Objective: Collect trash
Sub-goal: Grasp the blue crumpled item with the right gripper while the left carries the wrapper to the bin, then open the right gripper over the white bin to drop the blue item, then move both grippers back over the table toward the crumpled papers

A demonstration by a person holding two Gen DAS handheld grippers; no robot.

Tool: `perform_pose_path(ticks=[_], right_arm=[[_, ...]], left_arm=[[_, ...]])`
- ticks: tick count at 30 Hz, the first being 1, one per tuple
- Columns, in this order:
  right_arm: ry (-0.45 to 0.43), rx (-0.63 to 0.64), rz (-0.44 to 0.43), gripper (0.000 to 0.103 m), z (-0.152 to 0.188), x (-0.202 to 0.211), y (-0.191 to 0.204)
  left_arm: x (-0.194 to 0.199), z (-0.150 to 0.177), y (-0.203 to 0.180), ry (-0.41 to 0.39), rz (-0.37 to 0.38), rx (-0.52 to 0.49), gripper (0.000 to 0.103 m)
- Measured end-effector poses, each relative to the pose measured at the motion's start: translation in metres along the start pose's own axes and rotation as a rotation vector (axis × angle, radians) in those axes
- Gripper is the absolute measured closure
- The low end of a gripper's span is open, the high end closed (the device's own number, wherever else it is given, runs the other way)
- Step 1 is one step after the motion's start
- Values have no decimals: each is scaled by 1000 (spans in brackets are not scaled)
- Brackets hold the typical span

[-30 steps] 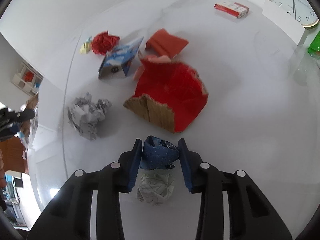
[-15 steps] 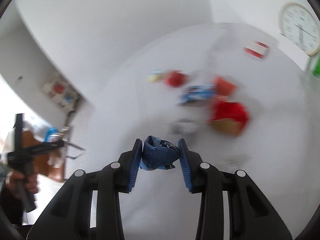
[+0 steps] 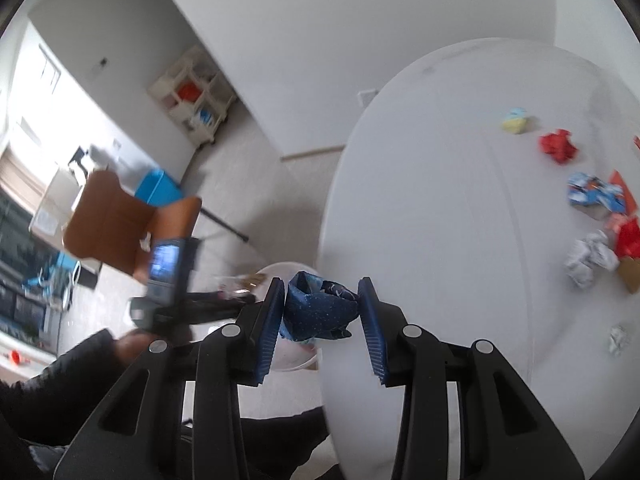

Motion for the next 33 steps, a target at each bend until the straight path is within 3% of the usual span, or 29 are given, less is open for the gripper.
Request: perform_pose_path(ticks=[5, 8, 14, 19, 25, 27, 29, 31, 33], right_arm=[[46, 40, 6, 63, -6, -23, 35], [63, 65, -1, 63, -7, -36, 53], [84, 105, -20, 62, -5, -51, 74], [106, 145, -33, 61, -5, -67, 85], [171, 205, -86, 61, 6, -109, 107], [203, 226, -105, 55, 14, -125, 116], [227, 251, -114, 35, 21, -137, 123], [245, 281, -95, 21, 25, -146, 127], [253, 289, -84, 18, 28, -148, 130]], left_arm=[[-42, 8, 17, 95, -4, 1, 22], [-40, 9, 22, 88, 1, -20, 12], [-28, 9, 34, 62, 31, -6, 9], [19, 4, 41, -23, 59, 35, 8], [104, 1, 70, -180, 37, 104, 8], [125, 3, 80, -219, 13, 125, 8], [139, 5, 87, -238, -7, 133, 8], [150, 6, 90, -250, -24, 136, 8], [160, 7, 90, -263, -36, 134, 8]])
Point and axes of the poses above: each gripper's, at about its wrist camera, not at the fingertips, and x roughly against the way its jaws point, y to its left, z to its underside, the point moved 10 cm from there along -x, roughly the way its jaws point, and after that the axes turned 7 degrees about x, right-handed, at the moved point
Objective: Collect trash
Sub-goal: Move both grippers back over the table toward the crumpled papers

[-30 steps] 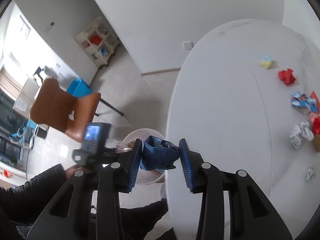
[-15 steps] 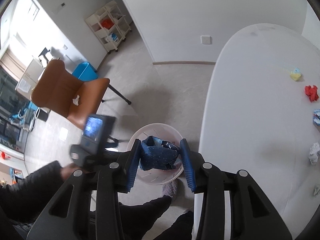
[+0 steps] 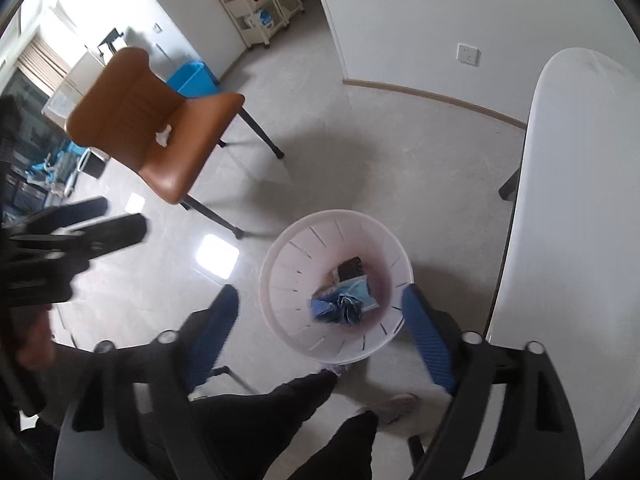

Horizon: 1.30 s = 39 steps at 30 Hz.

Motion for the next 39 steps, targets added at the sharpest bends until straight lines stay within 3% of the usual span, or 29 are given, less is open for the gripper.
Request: perform_pose_path(ticks=[4, 8, 12, 17, 23, 32, 39], right_arm=[[-57, -57, -2, 9, -4, 26, -10], [-160, -150, 44, 5, -10, 79, -33], [-283, -221, 140, 3, 3, 151, -68], [-361, -310, 244, 3, 37, 212, -108], [-403, -403, 315, 3, 78, 243, -139], [-453, -534, 422, 3, 144, 279, -183], [-407, -704, 495, 3, 226, 287, -235]], left_arm=[[19, -5, -12, -29, 5, -10, 8], [43, -9, -43, -64, 19, -49, 8], [71, -12, -86, -112, 53, -105, 8], [94, -10, -139, -160, 102, -171, 8], [107, 7, -201, -172, 156, -262, 8], [105, 33, -261, -133, 195, -366, 8], [89, 64, -329, -75, 253, -493, 8]])
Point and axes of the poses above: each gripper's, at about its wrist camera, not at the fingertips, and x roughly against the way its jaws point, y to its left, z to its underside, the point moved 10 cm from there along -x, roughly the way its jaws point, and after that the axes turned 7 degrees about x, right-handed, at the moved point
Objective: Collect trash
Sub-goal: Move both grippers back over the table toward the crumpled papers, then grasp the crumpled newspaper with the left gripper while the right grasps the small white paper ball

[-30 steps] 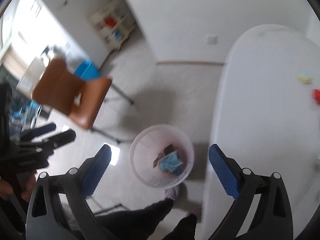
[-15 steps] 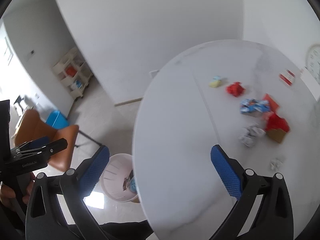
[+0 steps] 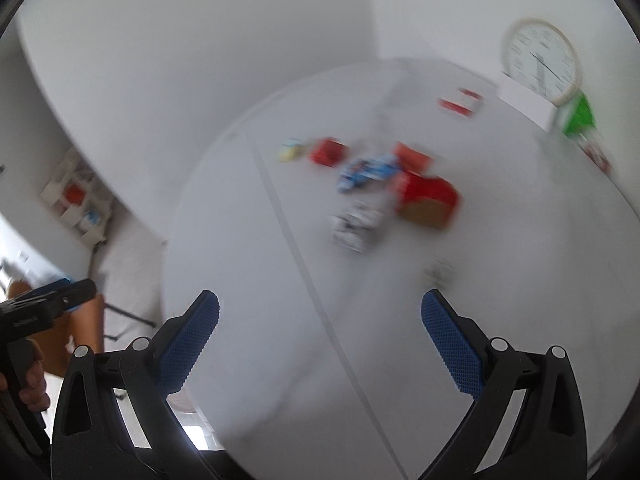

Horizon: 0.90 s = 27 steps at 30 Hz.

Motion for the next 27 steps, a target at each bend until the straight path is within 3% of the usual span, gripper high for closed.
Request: perform_pose_path(ticks=[11, 15, 21, 24, 27], right_arm=[[56, -161, 92, 3, 26, -24, -98], [83, -185, 109, 3, 32, -39, -121], [123, -234, 119, 3, 40, -62, -151], [139, -247, 128, 3, 42, -72, -164], [149, -252, 126, 3, 42, -80, -171]], left_arm=[[-92, -19, -151, 37, 139, -239, 8], [-143, -22, -201, 62, 128, -321, 8], [-206, -29, -238, 90, 58, -413, 8], [-225, -31, -244, 102, 41, -445, 16], [-243, -27, -249, 139, 34, -475, 33]])
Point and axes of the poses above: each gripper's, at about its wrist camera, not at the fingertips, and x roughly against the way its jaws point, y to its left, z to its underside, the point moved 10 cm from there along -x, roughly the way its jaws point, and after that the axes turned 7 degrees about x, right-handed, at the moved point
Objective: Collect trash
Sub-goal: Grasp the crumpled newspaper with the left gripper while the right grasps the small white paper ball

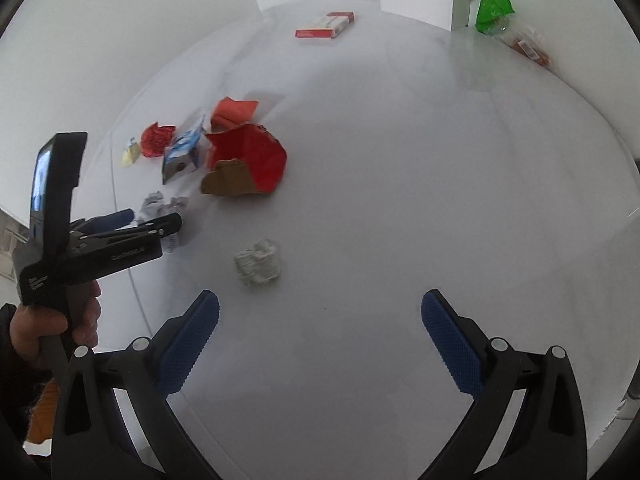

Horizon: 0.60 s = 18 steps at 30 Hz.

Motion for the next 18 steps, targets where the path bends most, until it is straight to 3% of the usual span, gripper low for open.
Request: perform_pose_path(ticks=[2, 3, 13, 15, 18], right_arm=[[5, 8, 3, 3, -2, -6, -2], [7, 17, 2, 3, -3, -10, 0], [9, 114, -21, 3, -14, -52, 35], [12, 136, -9, 6, -17, -61, 40], [42, 176, 3, 20, -15, -74, 47]], left_arm=[[-6, 2, -1, 18, 1, -11, 49], [-9, 3, -1, 27, 3, -13, 51], [13, 5, 19, 4, 38, 58, 54], [28, 4, 31, -17, 40, 89, 54], [50, 10, 52, -41, 35, 135, 54]])
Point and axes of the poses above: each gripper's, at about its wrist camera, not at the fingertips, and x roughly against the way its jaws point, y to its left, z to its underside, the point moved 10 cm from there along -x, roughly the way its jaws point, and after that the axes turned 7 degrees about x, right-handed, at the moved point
